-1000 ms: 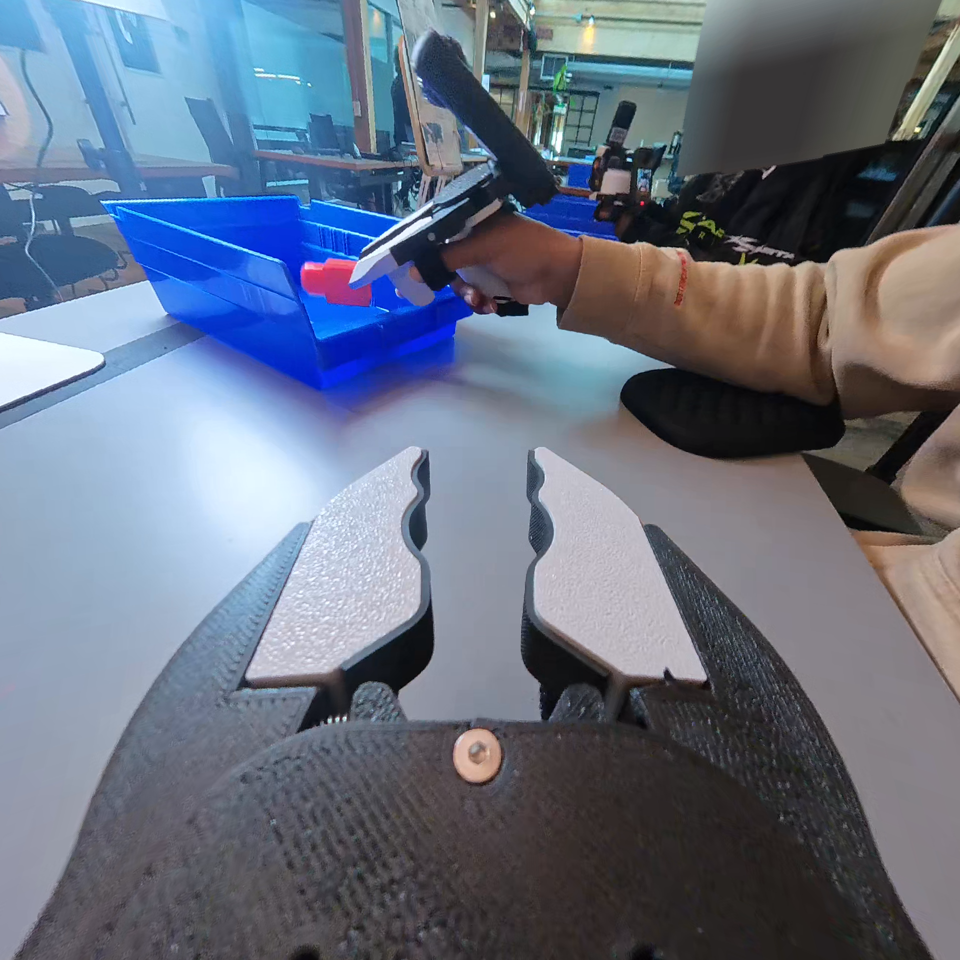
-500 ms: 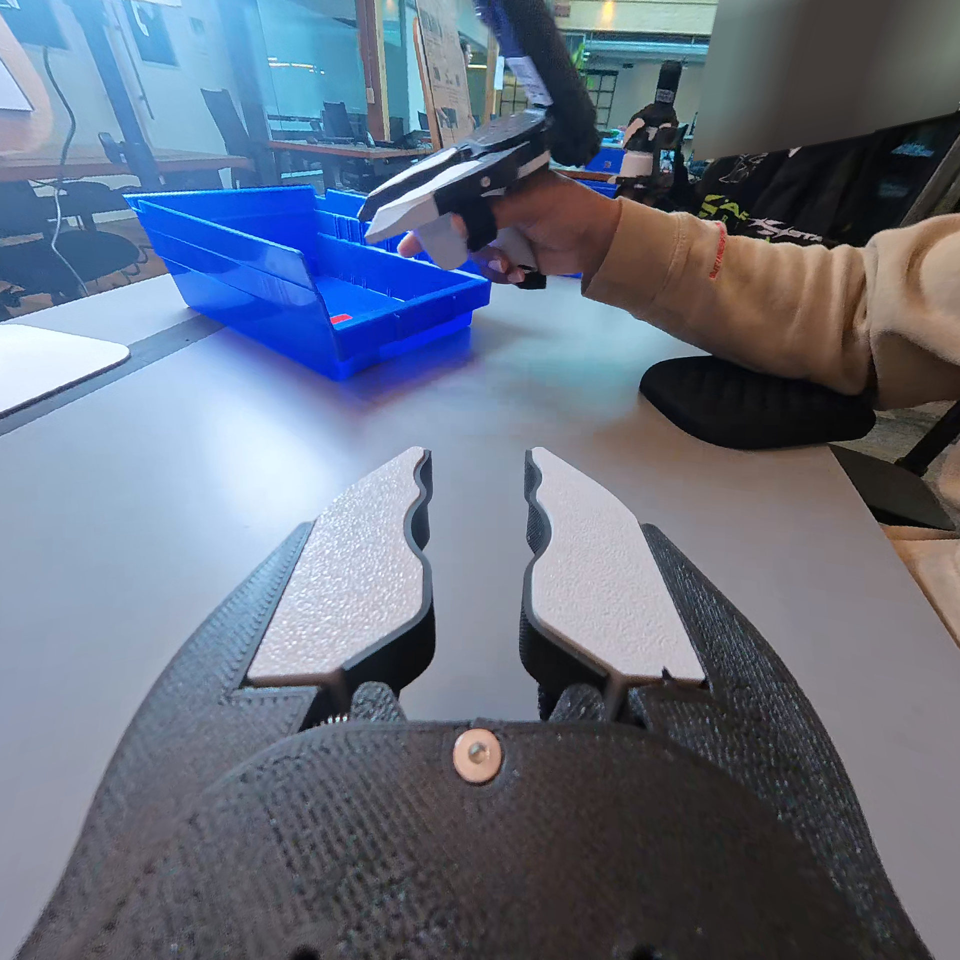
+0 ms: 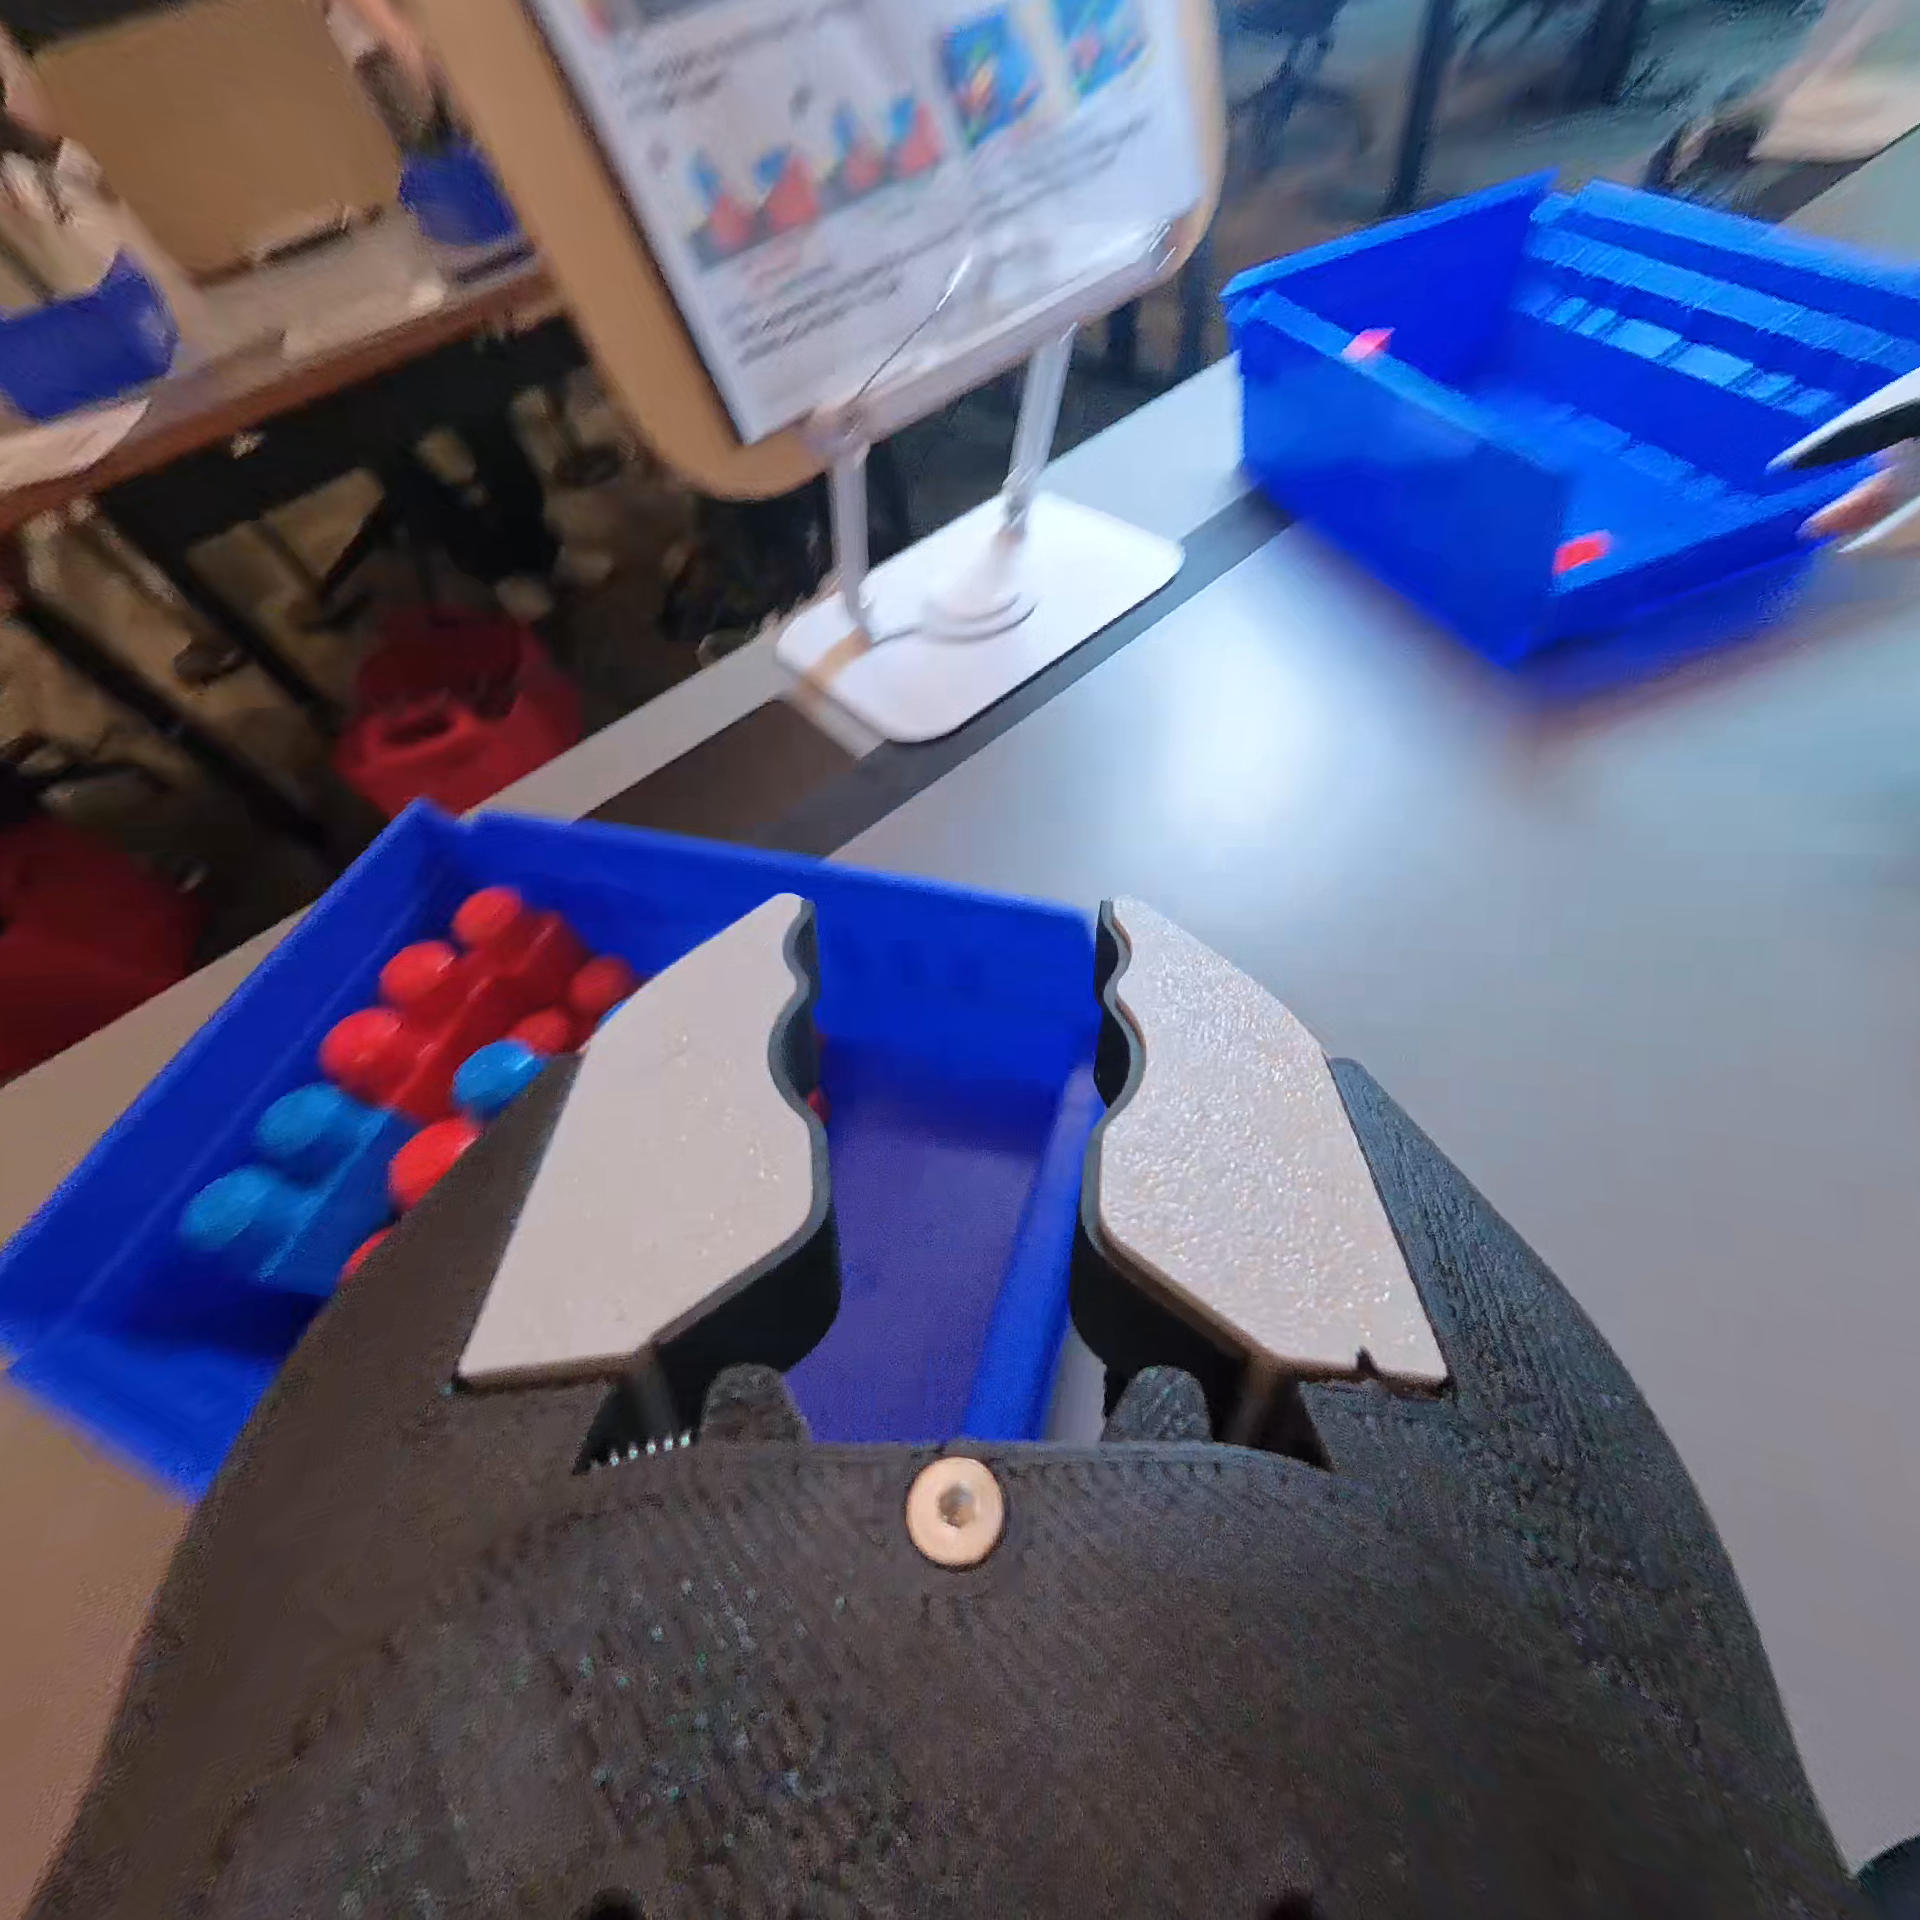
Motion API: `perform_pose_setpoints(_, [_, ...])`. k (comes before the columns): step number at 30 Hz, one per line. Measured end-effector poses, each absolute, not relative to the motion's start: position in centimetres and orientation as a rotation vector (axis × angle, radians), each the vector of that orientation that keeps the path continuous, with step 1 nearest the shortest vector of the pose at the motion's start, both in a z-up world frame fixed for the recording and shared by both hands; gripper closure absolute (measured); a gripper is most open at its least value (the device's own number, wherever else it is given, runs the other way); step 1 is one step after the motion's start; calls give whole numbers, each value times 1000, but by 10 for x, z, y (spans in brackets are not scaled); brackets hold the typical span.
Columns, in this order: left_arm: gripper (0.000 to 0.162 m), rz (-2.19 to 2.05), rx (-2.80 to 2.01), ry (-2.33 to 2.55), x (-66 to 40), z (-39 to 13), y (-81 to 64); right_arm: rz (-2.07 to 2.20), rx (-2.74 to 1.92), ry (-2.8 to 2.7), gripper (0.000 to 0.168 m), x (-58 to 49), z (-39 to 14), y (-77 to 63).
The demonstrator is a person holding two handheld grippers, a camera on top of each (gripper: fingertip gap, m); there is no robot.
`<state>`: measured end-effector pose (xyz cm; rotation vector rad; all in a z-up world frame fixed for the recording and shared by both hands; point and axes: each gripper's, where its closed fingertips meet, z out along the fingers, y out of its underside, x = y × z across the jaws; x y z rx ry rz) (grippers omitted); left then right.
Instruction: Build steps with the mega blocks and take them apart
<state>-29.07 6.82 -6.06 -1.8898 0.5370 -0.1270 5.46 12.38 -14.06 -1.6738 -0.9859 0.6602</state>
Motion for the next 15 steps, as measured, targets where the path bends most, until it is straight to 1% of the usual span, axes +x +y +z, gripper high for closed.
perform_pose_setpoints(3, [113, 32, -2028, 500, -338, -75, 83, 636, -1671, -1013, 121, 52, -145, 121])
perform_pose_setpoints(6, [121, 140, -2187, 557, -369, -99, 91, 643, -1670, -1032, 124, 49, -148, 118])
perform_pose_setpoints(7, [122, 198, -2246, 580, -379, -109, 93, 644, -1674, -1039, 124, 47, -150, 117])
perform_pose_setpoints(11, [116, 250, -2464, 646, -396, -151, 100, 635, -1679, -1065, 127, 44, -155, 115])
perform_pose_setpoints(12, [113, 228, -2512, 666, -395, -161, 102, 634, -1680, -1069, 127, 44, -156, 114])
perform_pose_setpoints(15, [107, 232, -2523, 732, -385, -175, 121, 633, -1681, -1075, 128, 43, -157, 113])
